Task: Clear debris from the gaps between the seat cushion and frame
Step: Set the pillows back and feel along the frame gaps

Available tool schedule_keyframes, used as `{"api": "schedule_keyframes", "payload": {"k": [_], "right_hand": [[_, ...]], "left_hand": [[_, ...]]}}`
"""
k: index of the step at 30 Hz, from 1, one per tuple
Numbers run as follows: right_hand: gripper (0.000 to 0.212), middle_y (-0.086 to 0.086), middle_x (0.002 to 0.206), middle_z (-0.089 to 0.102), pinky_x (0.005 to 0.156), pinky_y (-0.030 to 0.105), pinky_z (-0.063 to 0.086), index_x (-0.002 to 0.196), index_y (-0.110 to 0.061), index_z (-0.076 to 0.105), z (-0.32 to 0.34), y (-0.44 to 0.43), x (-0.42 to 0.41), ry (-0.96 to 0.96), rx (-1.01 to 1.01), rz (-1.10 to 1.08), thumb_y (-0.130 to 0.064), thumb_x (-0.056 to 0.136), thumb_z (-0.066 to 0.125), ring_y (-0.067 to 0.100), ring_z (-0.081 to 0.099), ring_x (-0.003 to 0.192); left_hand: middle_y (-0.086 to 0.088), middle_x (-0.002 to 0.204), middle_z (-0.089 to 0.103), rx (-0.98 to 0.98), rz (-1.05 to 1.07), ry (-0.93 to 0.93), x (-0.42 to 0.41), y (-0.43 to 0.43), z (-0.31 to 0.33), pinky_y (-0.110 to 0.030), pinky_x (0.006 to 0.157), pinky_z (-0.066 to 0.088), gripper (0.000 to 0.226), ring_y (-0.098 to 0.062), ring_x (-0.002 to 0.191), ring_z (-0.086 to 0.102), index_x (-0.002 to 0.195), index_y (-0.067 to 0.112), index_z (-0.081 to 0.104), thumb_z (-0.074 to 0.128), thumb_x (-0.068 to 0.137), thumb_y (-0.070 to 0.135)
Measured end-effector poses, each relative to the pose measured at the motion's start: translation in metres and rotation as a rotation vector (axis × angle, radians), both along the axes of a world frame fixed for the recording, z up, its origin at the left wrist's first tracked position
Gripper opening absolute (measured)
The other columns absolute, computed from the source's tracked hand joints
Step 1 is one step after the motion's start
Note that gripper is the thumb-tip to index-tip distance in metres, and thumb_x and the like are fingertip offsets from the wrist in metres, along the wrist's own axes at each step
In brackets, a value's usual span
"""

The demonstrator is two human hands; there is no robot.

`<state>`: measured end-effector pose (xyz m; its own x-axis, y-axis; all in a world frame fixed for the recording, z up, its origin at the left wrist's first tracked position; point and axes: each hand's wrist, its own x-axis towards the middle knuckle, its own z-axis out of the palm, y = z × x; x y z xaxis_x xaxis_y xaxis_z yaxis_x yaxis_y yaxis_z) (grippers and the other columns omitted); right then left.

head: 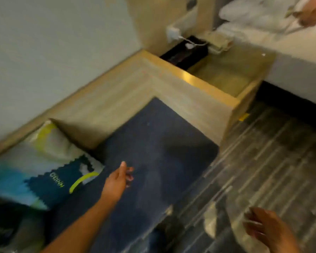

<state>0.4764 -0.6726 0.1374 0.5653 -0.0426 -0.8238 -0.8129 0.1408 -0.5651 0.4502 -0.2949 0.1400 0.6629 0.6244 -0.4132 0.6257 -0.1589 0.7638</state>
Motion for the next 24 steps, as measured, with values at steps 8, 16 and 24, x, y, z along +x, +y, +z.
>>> {"api": "schedule_keyframes", "payload": {"k": [8, 16, 24], "right_hand": [[0.014, 0.018, 0.078, 0.060, 0.057, 0.034, 0.044, 0.089, -0.008, 0.055, 0.004, 0.264, 0.072, -0.115, -0.140, 0.609, -0.012, 0.096, 0.044, 0.033, 0.057, 0.065], [0.024, 0.006, 0.098, 0.066, 0.062, 0.033, 0.054, 0.112, -0.012, 0.059, -0.002, 0.534, 0.077, -0.423, -0.200, 1.003, -0.024, 0.093, 0.052, 0.023, 0.066, 0.082], [0.048, 0.002, 0.133, 0.054, 0.080, 0.025, 0.048, 0.120, -0.025, 0.053, -0.020, 0.720, 0.092, -0.662, -0.116, 1.237, -0.052, 0.082, 0.059, 0.009, 0.056, 0.102]], "left_hand": [[-0.010, 0.086, 0.069, 0.255, 0.350, 0.060, -0.113, 0.223, 0.031, -0.044, 0.085, 0.049, 0.036, -0.031, 0.084, 0.064, 0.082, 0.022, 0.063, 0.039, 0.098, 0.043], [-0.013, 0.138, 0.051, 0.180, 0.834, -0.039, -0.158, 0.415, 0.012, -0.043, 0.106, 0.039, 0.059, -0.032, 0.124, 0.049, 0.138, 0.009, 0.040, 0.054, 0.091, 0.040], [0.000, 0.143, 0.048, -0.162, 1.024, -0.301, -0.167, 0.528, -0.026, -0.045, 0.107, 0.039, 0.088, -0.023, 0.125, 0.050, 0.142, 0.024, 0.037, 0.068, 0.070, 0.063]]}}
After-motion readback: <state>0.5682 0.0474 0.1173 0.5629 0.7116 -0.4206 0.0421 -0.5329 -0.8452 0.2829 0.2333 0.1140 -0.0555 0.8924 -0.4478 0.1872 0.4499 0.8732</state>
